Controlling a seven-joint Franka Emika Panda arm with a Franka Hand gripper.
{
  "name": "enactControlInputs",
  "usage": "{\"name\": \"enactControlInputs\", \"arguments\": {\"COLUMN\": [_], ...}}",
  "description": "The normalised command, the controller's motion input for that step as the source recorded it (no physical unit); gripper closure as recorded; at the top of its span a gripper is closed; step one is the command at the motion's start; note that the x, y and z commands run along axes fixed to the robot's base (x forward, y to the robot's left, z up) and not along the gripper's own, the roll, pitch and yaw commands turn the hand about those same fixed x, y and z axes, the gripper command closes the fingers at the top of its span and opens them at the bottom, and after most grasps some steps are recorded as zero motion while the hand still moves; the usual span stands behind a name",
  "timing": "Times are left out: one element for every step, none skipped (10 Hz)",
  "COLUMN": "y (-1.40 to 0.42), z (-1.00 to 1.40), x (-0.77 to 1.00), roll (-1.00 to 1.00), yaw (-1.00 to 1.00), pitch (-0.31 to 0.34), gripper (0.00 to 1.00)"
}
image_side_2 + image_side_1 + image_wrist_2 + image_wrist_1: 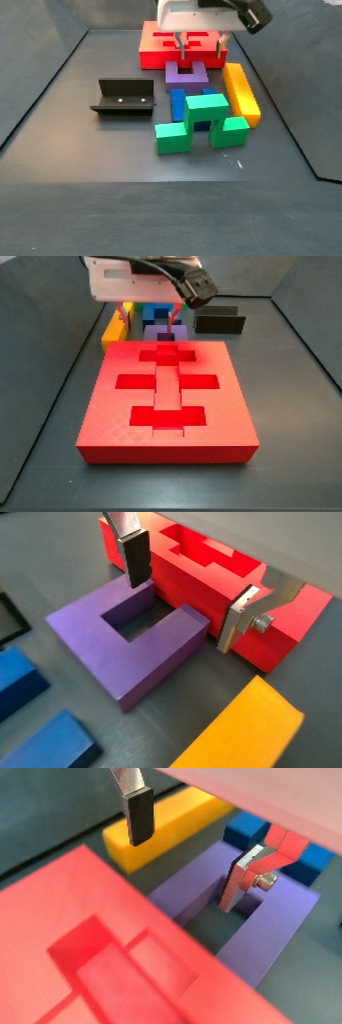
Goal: Pick up the purple object. Move up. Place the purple object on the fixture. Regrasp the purple object. Move to above the board. Insert the purple object.
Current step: Pick up the purple object.
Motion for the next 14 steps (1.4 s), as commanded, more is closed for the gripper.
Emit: {"name": "enactControlInputs", "arguments": {"y": [-0.09,-0.02,0.0,0.0,-0.01,-0.1,-0.11,-0.03,0.0,0.0,0.0,0.0,0.0,0.0], "z": [-0.48,-0.43,-0.36,-0.29,-0.17,-0.11,-0.19,-0.25,-0.25,-0.16,0.0,0.0,0.0,0.0], "x": [-0.12,-0.2,-0.19,-0.18,-0.09,0.0,0.0,0.0,0.0,0.0,0.0,0.0,0.0,0.0], "roll": [0.21,0.2,0.2,0.18,0.1,0.11,0.24,0.24,0.21,0.17,0.01,0.0,0.0,0.0], "yaw": [-0.01,0.0,0.0,0.0,0.0,0.0,0.0,0.0,0.0,0.0,0.0,0.0,0.0,0.0], "pitch": [-0.084,-0.057,-0.021,-0.009,-0.014,-0.027,0.0,0.0,0.0,0.0,0.0,0.0,0.0,0.0], "gripper": [0.0,0.0,0.0,0.0,0.0,0.0,0.0,0.0,0.0,0.0,0.0,1.0,1.0,1.0]}}
